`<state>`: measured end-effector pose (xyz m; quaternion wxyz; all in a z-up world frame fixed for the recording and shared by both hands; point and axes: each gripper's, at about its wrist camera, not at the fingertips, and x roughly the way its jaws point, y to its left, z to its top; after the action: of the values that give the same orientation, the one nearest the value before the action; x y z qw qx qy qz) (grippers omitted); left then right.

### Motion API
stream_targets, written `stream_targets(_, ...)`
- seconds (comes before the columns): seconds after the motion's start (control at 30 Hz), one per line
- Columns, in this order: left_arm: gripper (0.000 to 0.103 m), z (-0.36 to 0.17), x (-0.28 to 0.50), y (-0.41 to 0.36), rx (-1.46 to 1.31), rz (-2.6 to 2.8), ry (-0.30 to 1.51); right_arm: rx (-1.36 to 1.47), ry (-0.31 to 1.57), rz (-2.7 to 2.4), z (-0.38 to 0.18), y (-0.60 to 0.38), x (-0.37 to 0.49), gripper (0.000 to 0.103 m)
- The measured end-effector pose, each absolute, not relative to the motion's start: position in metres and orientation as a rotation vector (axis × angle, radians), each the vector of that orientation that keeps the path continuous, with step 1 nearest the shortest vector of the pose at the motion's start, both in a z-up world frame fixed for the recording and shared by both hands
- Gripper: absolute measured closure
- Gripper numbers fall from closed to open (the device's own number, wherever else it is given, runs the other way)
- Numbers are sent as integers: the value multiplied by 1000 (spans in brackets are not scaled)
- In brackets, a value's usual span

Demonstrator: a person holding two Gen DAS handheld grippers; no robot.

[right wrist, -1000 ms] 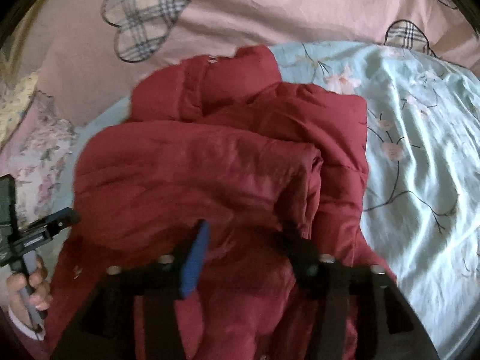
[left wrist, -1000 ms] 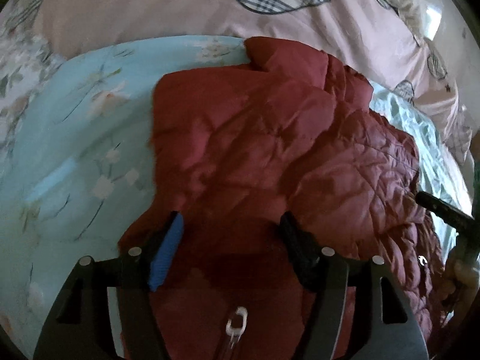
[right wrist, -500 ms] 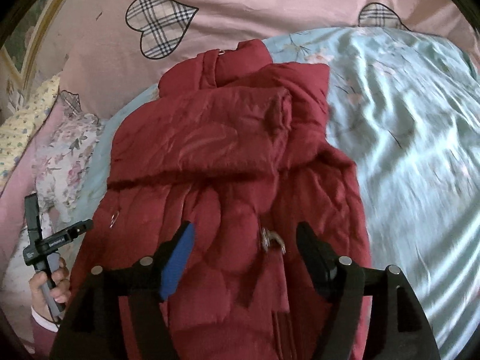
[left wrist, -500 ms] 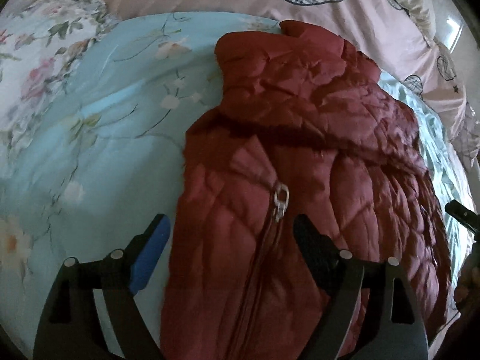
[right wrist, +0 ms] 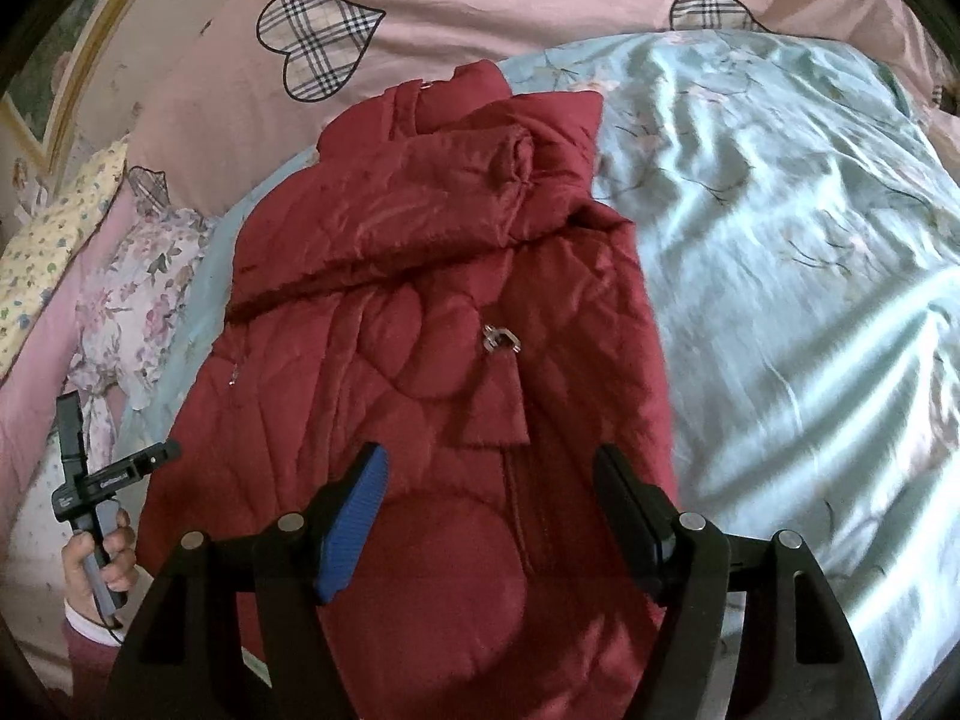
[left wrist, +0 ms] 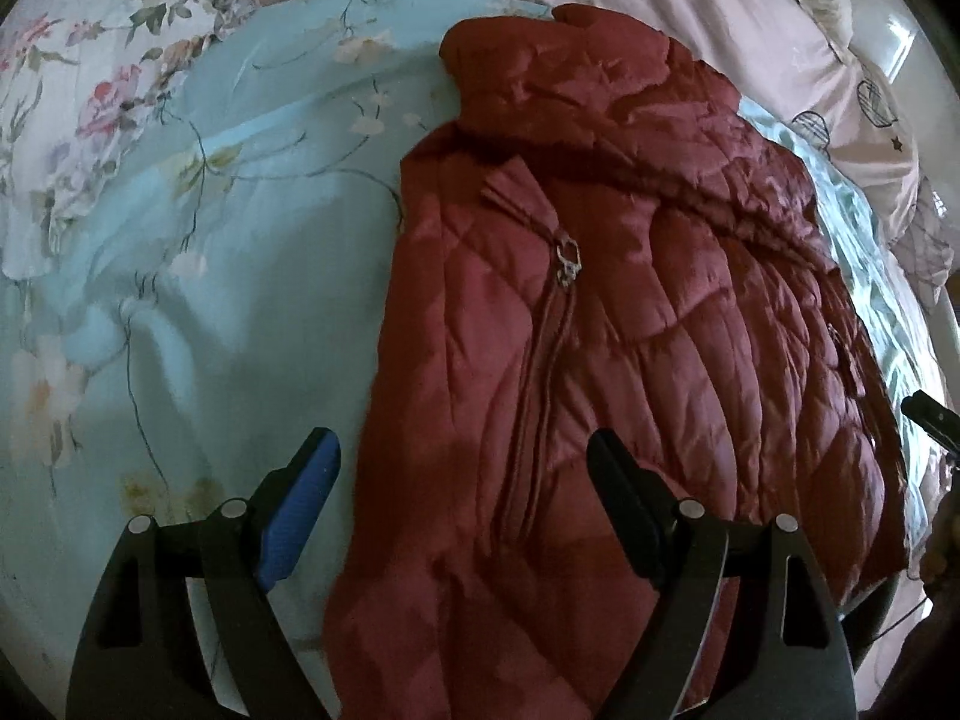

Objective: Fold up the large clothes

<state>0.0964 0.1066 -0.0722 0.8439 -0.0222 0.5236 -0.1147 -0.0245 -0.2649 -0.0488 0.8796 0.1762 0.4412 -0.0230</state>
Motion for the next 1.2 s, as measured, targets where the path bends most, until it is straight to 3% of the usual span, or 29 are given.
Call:
stream_targets(0.87,18,-86,40,120,-94,-306,1166,388,1077,-8,-93,-255,-96,30)
stream_targets(1.03,18,-93,31,120,-91,-339,1186,368,1082,9,-95,-251,-101,41)
stream_targets(1.1,18,-95,30,122,-118,-356,1189,373,1075,15,-94,-252,-101,56)
stream_targets(1.2,21,-97,28,122,-150,-393,1190,382,1049,29,-91,-251,-103,66)
